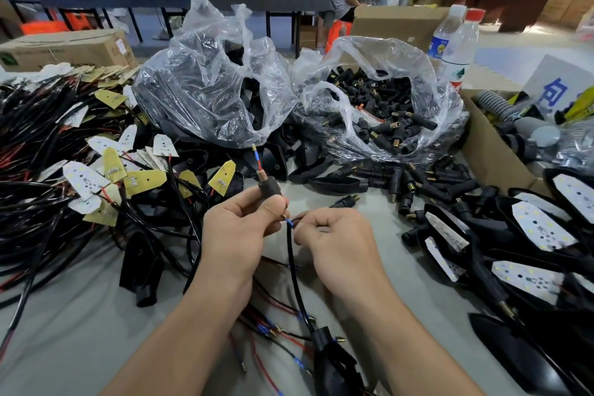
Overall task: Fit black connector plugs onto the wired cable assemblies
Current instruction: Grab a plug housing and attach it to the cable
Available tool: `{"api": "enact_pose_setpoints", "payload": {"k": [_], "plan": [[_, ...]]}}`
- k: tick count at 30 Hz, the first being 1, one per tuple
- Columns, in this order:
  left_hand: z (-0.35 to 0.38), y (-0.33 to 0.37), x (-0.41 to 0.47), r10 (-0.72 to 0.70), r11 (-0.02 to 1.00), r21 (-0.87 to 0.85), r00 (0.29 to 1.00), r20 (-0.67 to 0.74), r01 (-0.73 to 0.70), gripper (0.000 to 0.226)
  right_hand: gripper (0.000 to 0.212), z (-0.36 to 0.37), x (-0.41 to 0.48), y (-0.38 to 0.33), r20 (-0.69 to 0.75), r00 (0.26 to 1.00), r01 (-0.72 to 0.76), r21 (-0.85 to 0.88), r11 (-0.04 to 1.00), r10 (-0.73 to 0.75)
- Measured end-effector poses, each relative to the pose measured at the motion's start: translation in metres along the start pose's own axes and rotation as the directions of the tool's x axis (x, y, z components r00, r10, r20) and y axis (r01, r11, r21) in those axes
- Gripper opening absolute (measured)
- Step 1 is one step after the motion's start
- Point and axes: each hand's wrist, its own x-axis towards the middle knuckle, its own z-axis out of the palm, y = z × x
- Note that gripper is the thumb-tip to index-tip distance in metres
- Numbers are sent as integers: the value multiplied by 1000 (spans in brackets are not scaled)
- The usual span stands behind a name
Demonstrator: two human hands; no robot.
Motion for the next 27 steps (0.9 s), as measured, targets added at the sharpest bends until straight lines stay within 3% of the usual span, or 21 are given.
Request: {"api": "enact_pose_setpoints", "payload": {"k": [6, 16, 21, 27], "plan": [[0, 0, 1, -135, 979, -149, 990, 31, 138, 7, 11, -3, 4, 2, -3, 999, -31, 133, 991, 32], [1, -1, 0, -159, 965, -203, 987, 37, 163, 8, 31, -4, 4, -3, -2, 995, -94, 238, 967, 97], [1, 0, -2, -149, 971, -182, 988, 32, 152, 8, 24, -6, 4, -3, -14, 993, -116, 169, 979, 120], [1, -1, -4, -119, 980, -162, 993, 0, 117, 5, 12, -7, 1, -3, -26, 999, -38, 70, 997, 40]]}}
